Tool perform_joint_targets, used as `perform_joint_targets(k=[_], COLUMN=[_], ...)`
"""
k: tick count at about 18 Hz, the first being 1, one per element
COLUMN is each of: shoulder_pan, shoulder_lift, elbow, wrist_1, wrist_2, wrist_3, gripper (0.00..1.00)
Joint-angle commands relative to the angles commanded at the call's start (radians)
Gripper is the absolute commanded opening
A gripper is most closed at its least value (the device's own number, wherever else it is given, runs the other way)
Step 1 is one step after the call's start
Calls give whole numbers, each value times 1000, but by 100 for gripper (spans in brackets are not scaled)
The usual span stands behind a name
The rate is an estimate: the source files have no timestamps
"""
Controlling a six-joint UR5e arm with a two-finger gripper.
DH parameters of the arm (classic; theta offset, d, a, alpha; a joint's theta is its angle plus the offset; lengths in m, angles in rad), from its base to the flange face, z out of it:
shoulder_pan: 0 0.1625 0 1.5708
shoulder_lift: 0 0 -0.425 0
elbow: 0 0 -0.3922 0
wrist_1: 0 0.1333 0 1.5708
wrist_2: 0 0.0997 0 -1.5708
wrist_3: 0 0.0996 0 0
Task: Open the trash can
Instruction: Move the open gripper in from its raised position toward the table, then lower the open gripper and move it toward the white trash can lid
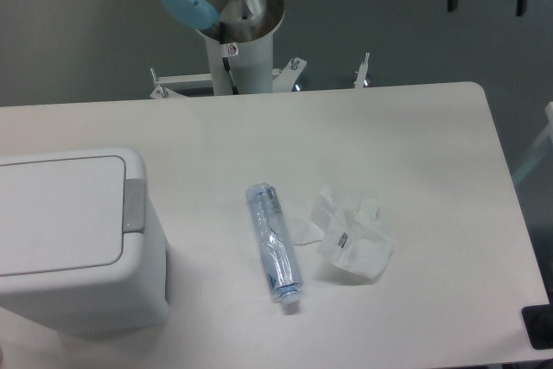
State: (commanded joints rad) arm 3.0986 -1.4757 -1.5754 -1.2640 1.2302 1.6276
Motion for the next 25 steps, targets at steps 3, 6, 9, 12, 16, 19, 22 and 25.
perform_joint_targets(k=[3, 6, 9, 12, 16, 19, 22, 25], shoulder_pan=[-3, -34, -110, -185, -267, -349, -406, -489], shoulder_lift=[6, 9, 11, 9, 8, 5, 0, -24], elbow=[-3, -6, -6, 0, 2, 0, -2, -9], wrist_1=[0, -2, 2, 8, 14, 18, 40, 115], wrist_2=[8, 5, 8, 5, 3, 2, 0, 0], wrist_3=[-5, -61, -317, -532, -716, -796, -923, -1075], gripper=[100, 100, 100, 100, 100, 100, 100, 100])
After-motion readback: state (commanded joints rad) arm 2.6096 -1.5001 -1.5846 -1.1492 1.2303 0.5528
